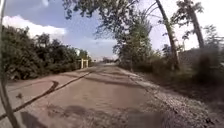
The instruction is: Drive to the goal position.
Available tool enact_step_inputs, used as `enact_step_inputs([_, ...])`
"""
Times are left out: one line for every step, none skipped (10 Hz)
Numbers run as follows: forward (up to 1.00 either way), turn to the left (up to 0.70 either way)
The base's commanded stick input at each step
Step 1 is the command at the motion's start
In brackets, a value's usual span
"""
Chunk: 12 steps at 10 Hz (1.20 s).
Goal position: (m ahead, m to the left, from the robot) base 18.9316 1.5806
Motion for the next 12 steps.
enact_step_inputs([0.7,0.0])
enact_step_inputs([0.7,0.0])
enact_step_inputs([0.7,0.0])
enact_step_inputs([0.7,0.03])
enact_step_inputs([0.7,0.11])
enact_step_inputs([0.7,0.18])
enact_step_inputs([0.7,0.25])
enact_step_inputs([0.7,0.31])
enact_step_inputs([0.7,0.35])
enact_step_inputs([0.7,0.29])
enact_step_inputs([0.7,0.2])
enact_step_inputs([0.7,0.12])
